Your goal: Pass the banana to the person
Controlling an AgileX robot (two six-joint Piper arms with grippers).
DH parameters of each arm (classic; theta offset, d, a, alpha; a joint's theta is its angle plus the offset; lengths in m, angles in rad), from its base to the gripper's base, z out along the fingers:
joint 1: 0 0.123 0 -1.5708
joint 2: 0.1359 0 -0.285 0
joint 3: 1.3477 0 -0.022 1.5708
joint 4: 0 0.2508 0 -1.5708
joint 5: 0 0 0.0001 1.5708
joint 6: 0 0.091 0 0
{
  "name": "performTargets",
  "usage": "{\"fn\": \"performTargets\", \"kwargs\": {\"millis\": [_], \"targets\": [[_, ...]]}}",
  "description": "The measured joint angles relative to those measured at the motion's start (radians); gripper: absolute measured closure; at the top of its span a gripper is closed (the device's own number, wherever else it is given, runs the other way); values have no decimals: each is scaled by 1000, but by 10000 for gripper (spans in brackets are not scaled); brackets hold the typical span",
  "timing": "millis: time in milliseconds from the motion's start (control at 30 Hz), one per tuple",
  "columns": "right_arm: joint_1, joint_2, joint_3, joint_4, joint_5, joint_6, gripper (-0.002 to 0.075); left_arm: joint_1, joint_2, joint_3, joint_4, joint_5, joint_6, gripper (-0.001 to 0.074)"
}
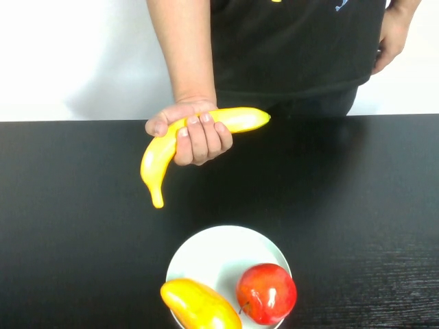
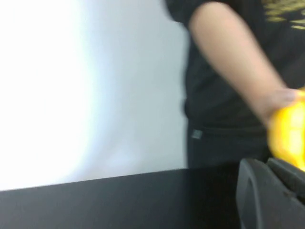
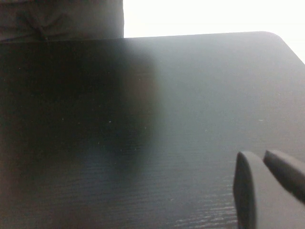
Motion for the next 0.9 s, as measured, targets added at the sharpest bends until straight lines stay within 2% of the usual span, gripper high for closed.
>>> {"fn": "performTargets", "kwargs": {"millis": [100, 233, 567, 900], "targets": [[0, 0, 0, 0, 0, 0, 735, 101, 0, 90, -81, -124, 15, 738], [0, 0, 0, 0, 0, 0, 736, 166, 0, 115, -121, -131, 17, 738], [0, 0, 0, 0, 0, 0, 735, 173, 0, 117, -129, 196, 60, 738], [0, 0, 0, 0, 0, 0, 735, 173, 0, 117, -129, 215, 61, 738]]}}
